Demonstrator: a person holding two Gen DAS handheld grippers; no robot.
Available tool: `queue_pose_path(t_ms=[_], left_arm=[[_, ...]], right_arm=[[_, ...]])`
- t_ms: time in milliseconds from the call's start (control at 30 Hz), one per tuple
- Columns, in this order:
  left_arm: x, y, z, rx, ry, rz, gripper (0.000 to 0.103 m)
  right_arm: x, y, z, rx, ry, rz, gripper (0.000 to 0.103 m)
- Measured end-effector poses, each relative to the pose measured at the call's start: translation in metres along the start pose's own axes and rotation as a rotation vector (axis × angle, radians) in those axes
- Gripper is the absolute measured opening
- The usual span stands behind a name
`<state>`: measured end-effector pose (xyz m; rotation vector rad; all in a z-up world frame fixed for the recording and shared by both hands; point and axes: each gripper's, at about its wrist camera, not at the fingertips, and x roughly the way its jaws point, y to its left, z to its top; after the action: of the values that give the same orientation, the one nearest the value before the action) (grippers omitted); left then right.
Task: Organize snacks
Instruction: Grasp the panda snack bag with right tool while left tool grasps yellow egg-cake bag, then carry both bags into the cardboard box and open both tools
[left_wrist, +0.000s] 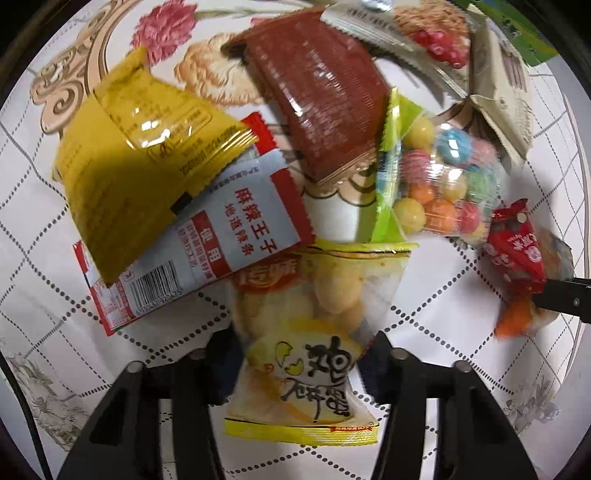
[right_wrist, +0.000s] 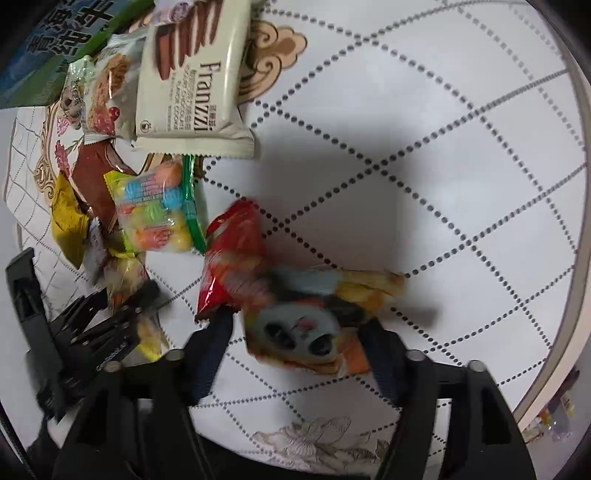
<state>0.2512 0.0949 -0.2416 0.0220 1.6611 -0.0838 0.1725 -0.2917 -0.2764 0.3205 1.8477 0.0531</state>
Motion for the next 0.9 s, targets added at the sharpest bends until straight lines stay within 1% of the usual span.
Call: queue_pose_path(t_ms=[100, 167, 200, 233, 300, 333, 400, 500, 600, 667, 767, 833, 900], left_arm=[[-0.004, -0.005, -0.006, 0.005, -0.014, 0.006, 0.046], [-0.004, -0.007, -0.010, 0.004, -0.011, 0.012, 0.045], [-0.007, -0.006, -0.008, 0.004, -0.008, 0.008, 0.045], [-0.009, -0.008, -0.012, 0.005, -0.009, 0.004, 0.045], [-0.018, -0.011, -0.019, 0.009, -0.021, -0.004, 0.045], [-0.029, -0.009, -0.025, 0.010, -0.029, -0.010, 0.045], [-0.043, -0.010, -0.025, 0.012, -0.046, -0.023, 0.044], [-0.069, -0.014, -0.031, 0.027, -0.078, -0.044, 0.044], [-0.102, -0.023, -0.038, 0.058, -0.134, -0.061, 0.044], [-0.130, -0.031, -0.037, 0.072, -0.176, -0.096, 0.044], [-0.163, -0.036, -0.025, 0.085, -0.234, -0.140, 0.044], [-0.193, -0.043, -0.006, 0.091, -0.284, -0.165, 0.044], [-0.215, -0.045, 0.014, 0.088, -0.324, -0.181, 0.044]], right_arm=[[-0.003, 0.010, -0.010, -0.031, -0.042, -0.048, 0.078], [0.007, 0.017, -0.014, -0.029, -0.047, -0.100, 0.078], [0.011, 0.017, -0.015, -0.017, -0.045, -0.115, 0.077], [0.016, 0.014, -0.015, 0.010, -0.049, -0.121, 0.061], [0.017, 0.003, -0.021, 0.050, -0.074, -0.095, 0.057], [0.014, 0.000, -0.025, 0.064, -0.093, -0.082, 0.053], [0.005, -0.004, -0.035, 0.066, -0.119, -0.074, 0.052], [-0.014, -0.005, -0.052, 0.057, -0.158, -0.040, 0.052], [-0.038, 0.001, -0.066, 0.040, -0.203, 0.007, 0.052], [-0.057, 0.002, -0.070, 0.031, -0.233, 0.046, 0.052], [-0.089, 0.003, -0.068, 0.008, -0.285, 0.088, 0.052], [-0.119, 0.009, -0.062, -0.013, -0.330, 0.115, 0.052], [-0.148, 0.015, -0.049, -0.025, -0.383, 0.140, 0.052]])
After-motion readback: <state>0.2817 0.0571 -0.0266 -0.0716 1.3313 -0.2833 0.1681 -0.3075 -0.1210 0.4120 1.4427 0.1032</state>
